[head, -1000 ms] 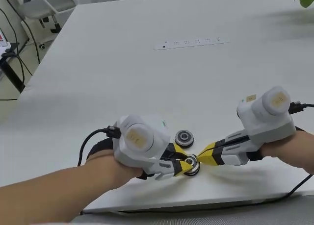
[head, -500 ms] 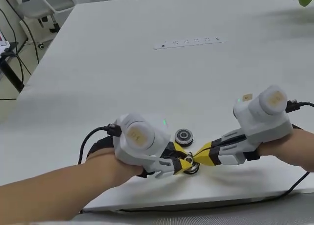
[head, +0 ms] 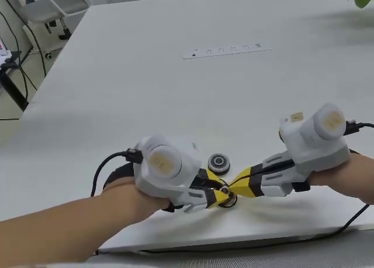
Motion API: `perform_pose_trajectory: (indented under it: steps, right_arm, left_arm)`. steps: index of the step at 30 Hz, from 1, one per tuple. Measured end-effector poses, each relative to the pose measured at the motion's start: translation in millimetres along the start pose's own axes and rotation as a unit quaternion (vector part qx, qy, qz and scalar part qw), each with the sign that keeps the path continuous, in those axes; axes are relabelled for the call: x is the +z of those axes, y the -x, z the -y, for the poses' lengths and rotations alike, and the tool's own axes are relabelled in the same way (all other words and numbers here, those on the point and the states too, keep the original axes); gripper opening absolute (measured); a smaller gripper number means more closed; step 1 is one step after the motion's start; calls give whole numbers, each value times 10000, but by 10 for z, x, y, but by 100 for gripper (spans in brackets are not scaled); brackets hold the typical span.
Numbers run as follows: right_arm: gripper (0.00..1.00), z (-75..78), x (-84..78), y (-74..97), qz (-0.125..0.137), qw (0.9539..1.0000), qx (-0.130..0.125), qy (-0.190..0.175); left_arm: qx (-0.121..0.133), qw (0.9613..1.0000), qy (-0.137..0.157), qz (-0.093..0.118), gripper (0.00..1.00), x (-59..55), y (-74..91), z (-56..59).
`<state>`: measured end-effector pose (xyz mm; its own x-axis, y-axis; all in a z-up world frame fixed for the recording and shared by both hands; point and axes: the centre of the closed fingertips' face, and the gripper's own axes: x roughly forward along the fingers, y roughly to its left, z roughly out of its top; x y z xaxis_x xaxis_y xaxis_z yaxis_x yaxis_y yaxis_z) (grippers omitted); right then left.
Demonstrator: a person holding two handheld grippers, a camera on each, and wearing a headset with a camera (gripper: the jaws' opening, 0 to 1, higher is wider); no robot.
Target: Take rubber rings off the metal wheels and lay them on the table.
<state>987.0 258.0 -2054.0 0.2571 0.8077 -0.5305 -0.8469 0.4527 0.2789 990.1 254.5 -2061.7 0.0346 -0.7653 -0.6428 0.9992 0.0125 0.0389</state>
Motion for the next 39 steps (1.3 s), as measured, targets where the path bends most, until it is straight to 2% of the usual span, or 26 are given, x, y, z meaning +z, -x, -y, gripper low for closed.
perform_pose_trajectory:
  steps: [9, 11, 17, 21, 29, 33, 39]
  right_arm:
    - [0, 31, 3, 17, -2, 10000, -17, 43]
    - [0, 31, 7, 23, 8, 10000, -10, 28]
    - [0, 4, 52, 38, 68, 10000, -8, 22]
    - [0, -16, 98, 64, 124, 9999, -5, 39]
    - [0, -50, 207, 132, 289, 9996, 24, 13]
    - [0, -90, 243, 160, 325, 9995, 42, 42]
    - [0, -80, 357, 195, 428, 9991, -10, 33]
  left_arm:
    - [5, 9999, -121, -56, 11, 20, 3, -13]
    - [-48, 9999, -61, -80, 12, 25, 14, 1]
    - [-127, 9998, -142, -81, 17, 85, 87, 45]
    - [-216, 9995, 196, 93, 20, 156, 167, 58]
    - [-151, 9988, 256, 378, 25, 267, 427, 76]
    - [-17, 9982, 273, 534, 30, 308, 580, 46]
    - [134, 9974, 279, 649, 36, 325, 765, 18]
